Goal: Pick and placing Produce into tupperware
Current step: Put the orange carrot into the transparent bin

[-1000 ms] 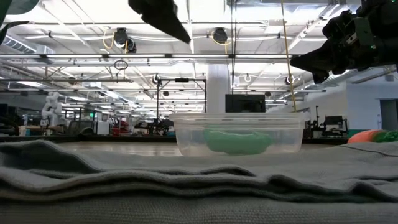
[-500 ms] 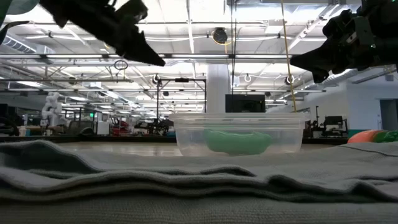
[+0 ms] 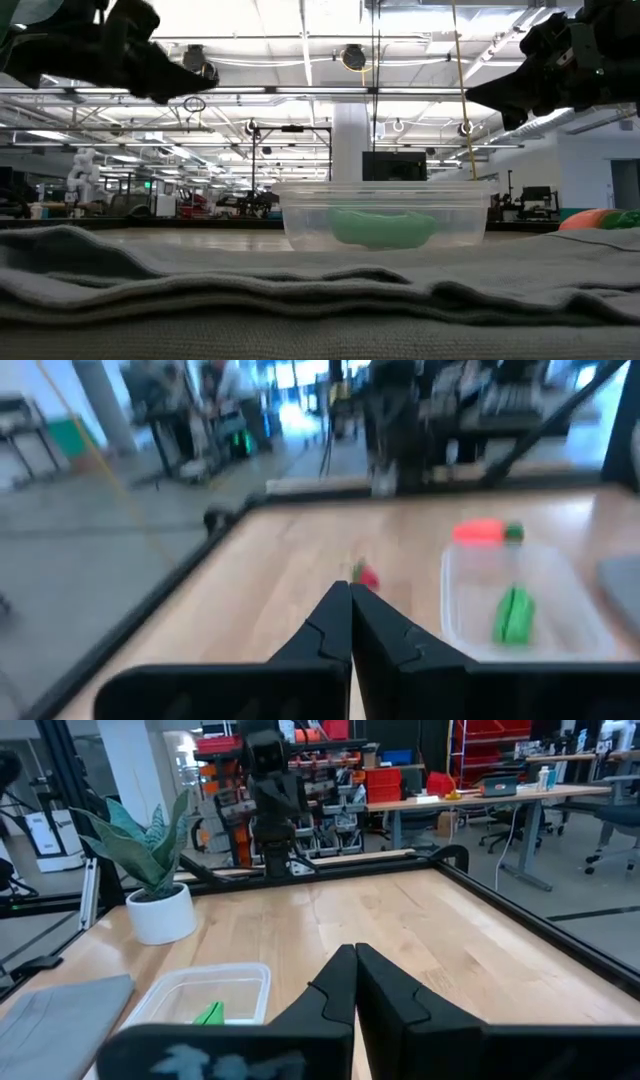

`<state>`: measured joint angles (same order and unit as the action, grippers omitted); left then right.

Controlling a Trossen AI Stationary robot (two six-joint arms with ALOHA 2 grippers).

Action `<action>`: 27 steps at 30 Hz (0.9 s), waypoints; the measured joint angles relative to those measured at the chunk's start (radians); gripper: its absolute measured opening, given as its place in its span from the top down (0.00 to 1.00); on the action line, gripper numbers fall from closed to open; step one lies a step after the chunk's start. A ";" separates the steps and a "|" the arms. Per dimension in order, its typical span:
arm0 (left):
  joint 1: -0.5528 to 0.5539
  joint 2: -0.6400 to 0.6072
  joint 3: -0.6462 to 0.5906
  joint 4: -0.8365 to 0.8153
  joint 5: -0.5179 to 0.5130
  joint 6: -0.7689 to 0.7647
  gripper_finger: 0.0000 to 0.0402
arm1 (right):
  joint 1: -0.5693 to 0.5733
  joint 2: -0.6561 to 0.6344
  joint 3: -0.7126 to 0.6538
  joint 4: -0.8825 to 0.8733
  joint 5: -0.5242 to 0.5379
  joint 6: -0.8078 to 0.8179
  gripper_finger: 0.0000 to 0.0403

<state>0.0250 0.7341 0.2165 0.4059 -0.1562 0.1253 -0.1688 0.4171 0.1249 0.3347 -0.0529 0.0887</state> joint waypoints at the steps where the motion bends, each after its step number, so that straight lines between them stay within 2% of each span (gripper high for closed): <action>1: 0.000 -0.026 0.000 -0.053 -0.002 -0.005 1.00 | 0.000 0.000 0.000 0.003 0.000 -0.002 1.00; 4: -0.004 -0.100 0.001 -0.154 0.012 -0.014 1.00 | 0.000 0.000 0.000 0.011 0.000 -0.004 1.00; 9: -0.039 -0.179 -0.029 -0.146 0.152 0.065 1.00 | 0.000 0.000 0.000 0.016 0.000 -0.021 1.00; 27: -0.047 -0.185 -0.044 -0.175 0.101 0.092 1.00 | 0.000 0.002 0.000 0.013 0.000 -0.035 1.00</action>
<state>-0.0222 0.5495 0.1726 0.2314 -0.0556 0.2169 -0.1688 0.4187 0.1249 0.3473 -0.0528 0.0542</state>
